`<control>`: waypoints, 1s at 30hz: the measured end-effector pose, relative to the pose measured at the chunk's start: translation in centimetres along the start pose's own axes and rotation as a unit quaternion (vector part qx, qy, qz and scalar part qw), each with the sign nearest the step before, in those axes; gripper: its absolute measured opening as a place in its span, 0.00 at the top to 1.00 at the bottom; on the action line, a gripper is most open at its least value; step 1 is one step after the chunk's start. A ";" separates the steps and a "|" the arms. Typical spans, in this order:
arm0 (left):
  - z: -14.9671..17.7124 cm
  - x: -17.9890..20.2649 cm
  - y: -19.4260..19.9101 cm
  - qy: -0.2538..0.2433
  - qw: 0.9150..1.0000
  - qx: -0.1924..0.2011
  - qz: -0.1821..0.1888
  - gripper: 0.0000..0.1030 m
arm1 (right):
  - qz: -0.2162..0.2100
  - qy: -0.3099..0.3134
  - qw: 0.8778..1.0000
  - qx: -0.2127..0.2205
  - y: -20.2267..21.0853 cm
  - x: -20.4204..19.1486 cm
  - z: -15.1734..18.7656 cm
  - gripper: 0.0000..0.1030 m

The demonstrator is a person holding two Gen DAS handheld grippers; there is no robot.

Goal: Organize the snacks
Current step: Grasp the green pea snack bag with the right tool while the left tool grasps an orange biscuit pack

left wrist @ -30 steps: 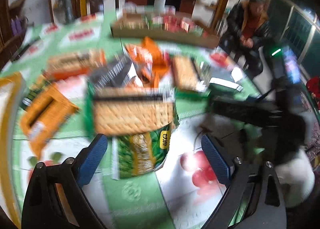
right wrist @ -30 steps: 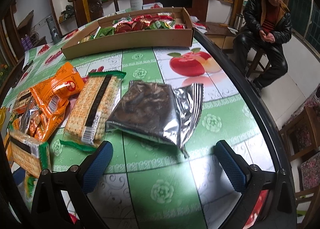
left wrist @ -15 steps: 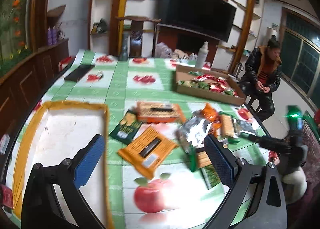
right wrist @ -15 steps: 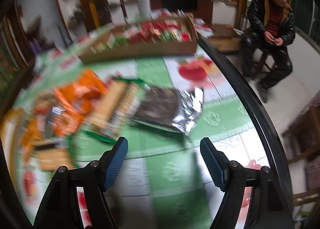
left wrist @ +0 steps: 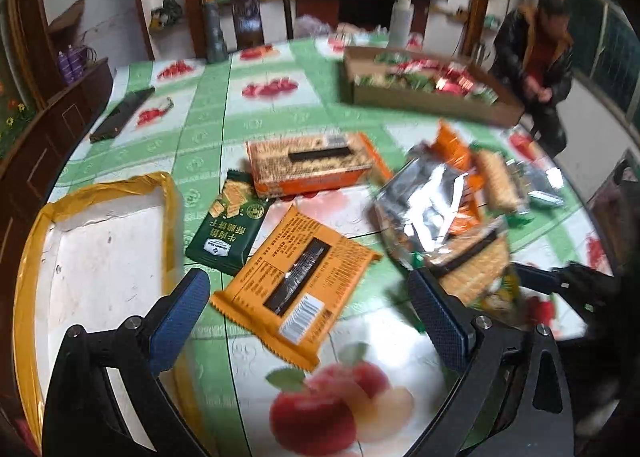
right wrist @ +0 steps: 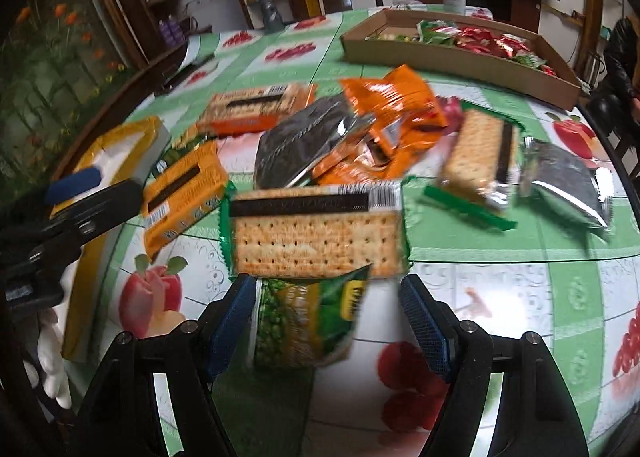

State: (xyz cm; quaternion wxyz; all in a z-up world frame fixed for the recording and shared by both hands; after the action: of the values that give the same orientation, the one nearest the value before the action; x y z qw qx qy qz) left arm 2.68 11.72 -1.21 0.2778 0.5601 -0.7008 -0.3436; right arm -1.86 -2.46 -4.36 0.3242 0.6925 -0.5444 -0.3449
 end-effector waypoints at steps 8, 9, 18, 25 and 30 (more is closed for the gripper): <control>1.9 -0.3 -3.0 -0.020 0.997 -0.060 -0.036 0.20 | -0.019 -0.006 1.000 0.002 0.5 0.9 0.4 0.61; 2.2 -0.3 -2.7 -0.021 0.997 -0.060 -0.032 0.25 | -0.021 -0.007 1.000 0.002 0.6 1.1 0.5 0.62; 2.7 0.3 0.8 0.016 0.998 -0.049 0.039 0.32 | -0.027 -0.015 1.000 0.003 2.4 3.1 2.5 0.62; 0.5 -0.7 -2.5 0.007 0.998 -0.050 -0.022 0.22 | -0.040 -0.030 0.999 0.009 2.7 3.9 2.6 0.61; -0.1 0.2 -3.3 -0.008 0.998 -0.054 -0.015 0.20 | -0.054 -0.029 0.998 0.008 2.8 3.8 2.6 0.51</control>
State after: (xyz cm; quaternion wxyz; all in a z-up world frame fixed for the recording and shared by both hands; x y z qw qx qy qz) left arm 4.65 11.11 -3.75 0.2967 0.5521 -0.6746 -0.3901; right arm -4.89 -6.87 -4.01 0.2834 0.7134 -0.5181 -0.3773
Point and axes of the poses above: each gripper's, at about its wrist camera, not at the fingertips, and y roughly against the way its jaws point, x to its right, z to its underside, the point moved 7 cm from there along -y, roughly the way its jaws point, and after that the axes turned 1 degree about y, right-handed, at the moved point
